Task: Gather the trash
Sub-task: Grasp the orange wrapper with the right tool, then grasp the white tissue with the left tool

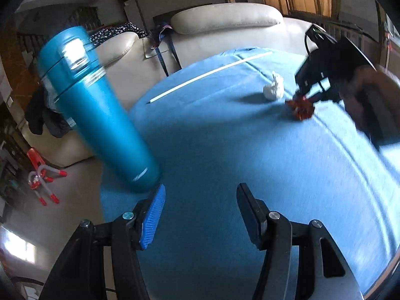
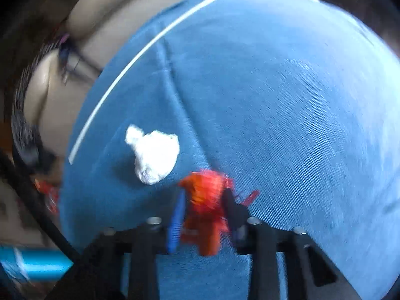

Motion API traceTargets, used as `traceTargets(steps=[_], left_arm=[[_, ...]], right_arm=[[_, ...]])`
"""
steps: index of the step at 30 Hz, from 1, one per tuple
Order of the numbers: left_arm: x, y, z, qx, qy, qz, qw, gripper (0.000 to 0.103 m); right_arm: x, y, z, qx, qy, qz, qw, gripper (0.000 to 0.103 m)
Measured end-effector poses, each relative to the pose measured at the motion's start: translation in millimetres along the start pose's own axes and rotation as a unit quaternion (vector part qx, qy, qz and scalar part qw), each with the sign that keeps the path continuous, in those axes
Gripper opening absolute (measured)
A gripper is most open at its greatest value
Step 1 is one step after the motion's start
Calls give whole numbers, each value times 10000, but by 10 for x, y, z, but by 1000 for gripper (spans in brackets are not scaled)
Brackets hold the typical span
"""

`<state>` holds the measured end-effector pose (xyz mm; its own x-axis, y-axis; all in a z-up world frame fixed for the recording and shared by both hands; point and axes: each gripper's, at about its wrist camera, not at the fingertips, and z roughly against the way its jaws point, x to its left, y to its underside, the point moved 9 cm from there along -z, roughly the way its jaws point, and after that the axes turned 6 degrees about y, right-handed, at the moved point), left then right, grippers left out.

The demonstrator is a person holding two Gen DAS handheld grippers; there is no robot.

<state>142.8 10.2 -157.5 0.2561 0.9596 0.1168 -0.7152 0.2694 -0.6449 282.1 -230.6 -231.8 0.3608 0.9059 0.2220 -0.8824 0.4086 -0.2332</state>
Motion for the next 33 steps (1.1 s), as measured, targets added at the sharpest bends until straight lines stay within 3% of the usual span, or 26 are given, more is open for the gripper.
traceTargets(steps=[4, 10, 14, 19, 24, 25, 29, 33], left_arm=[[-163, -352, -261, 44, 299, 237, 9993, 61], [-539, -1029, -817, 151, 703, 556, 9959, 61], [-808, -1432, -1275, 351, 992, 716, 9919, 69], [-1007, -1620, -1783, 673, 909, 735, 9909, 69], [-1146, -1662, -1984, 782, 1208, 955, 9850, 69], [-1184, -1659, -2015, 837, 1277, 985, 9834, 68], [-1290, -1607, -2079, 974, 1253, 820, 9839, 40], [-1314, -1631, -1983, 885, 1448, 893, 9814, 38]], right_arm=[[-35, 53, 118, -339, 61, 568, 9978, 25], [-500, 240, 542, -719, -519, 666, 9938, 25], [-988, 502, 912, -895, -910, 658, 9896, 25], [-1572, 872, 1294, -1157, -992, 611, 9864, 25], [-1958, 1200, 1473, -1354, -956, 401, 9854, 25], [-1999, 1248, 1485, -1367, -961, 358, 9853, 25], [-2077, 1354, 1484, -1377, -954, 308, 9854, 25], [-2094, 1416, 1524, -1444, -1066, 223, 9835, 25]])
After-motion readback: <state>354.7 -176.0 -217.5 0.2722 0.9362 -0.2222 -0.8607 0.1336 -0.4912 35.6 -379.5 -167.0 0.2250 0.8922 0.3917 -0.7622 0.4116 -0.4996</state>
